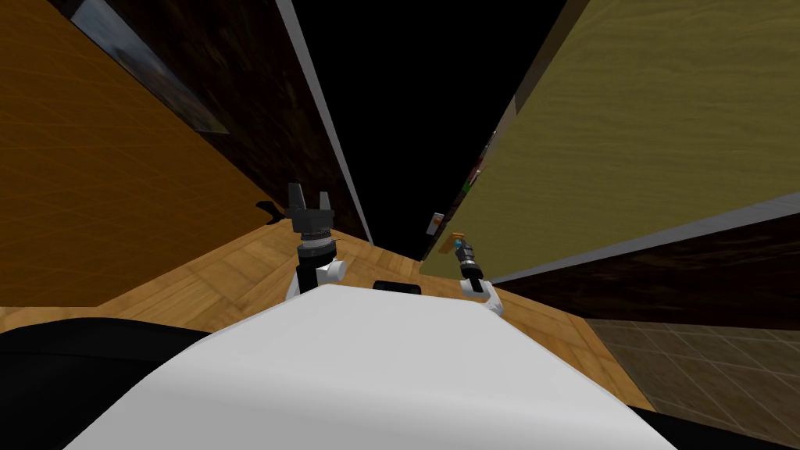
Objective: Pull the door open
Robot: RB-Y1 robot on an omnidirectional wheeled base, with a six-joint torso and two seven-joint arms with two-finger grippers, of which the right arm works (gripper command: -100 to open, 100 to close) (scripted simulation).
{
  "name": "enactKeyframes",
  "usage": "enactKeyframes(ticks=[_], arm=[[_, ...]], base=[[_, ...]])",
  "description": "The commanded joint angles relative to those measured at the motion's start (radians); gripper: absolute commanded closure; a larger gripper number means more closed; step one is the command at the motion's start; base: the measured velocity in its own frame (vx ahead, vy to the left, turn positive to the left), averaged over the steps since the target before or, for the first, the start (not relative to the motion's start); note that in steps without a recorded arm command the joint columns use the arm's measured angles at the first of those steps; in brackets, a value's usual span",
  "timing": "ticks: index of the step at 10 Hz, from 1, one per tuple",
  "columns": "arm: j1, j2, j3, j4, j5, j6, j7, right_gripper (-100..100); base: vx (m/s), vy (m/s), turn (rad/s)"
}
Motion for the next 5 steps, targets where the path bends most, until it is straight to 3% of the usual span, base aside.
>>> enactKeyframes(ticks=[1,5], arm=[[0.017,-0.01,0.019,-0.002,0.007,-0.015,-0.018,100],[0.051,-0.059,0.064,-0.02,0.024,-0.067,-0.082,100]], base=[[-0.215,-0.093,0.097],[-0.233,-0.114,0.158]])
